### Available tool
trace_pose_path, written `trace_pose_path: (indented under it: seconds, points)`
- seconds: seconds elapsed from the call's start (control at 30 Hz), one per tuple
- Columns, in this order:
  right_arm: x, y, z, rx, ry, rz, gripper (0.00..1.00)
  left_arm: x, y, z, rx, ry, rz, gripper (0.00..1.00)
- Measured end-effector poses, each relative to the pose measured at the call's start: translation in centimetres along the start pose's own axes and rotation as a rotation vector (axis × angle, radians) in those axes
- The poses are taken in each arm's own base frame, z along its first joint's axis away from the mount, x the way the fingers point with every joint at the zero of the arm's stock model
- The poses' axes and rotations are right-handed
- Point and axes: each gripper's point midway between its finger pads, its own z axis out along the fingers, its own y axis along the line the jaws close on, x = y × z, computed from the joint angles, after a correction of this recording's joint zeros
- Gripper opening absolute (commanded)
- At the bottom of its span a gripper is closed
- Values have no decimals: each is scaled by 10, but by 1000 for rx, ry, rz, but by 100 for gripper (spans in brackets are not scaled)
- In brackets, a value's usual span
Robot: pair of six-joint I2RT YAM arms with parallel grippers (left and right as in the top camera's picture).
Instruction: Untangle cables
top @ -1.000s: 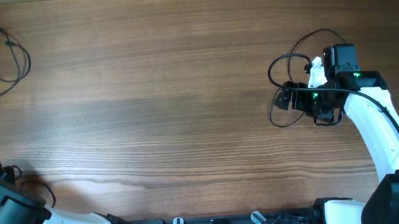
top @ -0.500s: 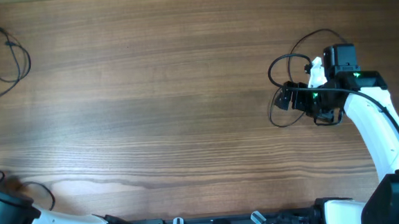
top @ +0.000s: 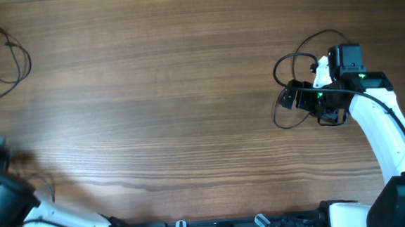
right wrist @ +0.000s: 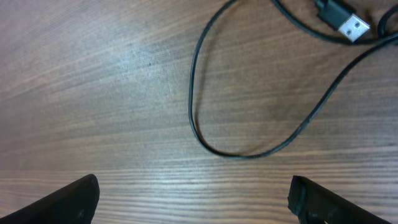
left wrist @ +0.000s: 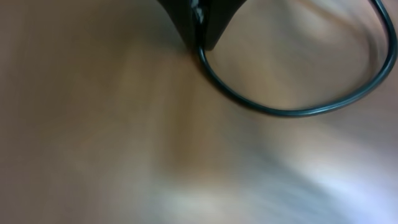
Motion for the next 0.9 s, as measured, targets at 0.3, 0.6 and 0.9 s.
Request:
trace_pose_path:
  seconds: [0.3,0.6,0.9]
  points:
    - [-3,1,0,-3,-11,0,100,108,-268,-156,502,-218,589,4]
    - [-4,1,0,-4,-16,-11,100,206,-285,-176,391,-335,825,4]
    - [-4,1,0,-5,-18,-19,100,72,-177,-194,129,-388,396,4]
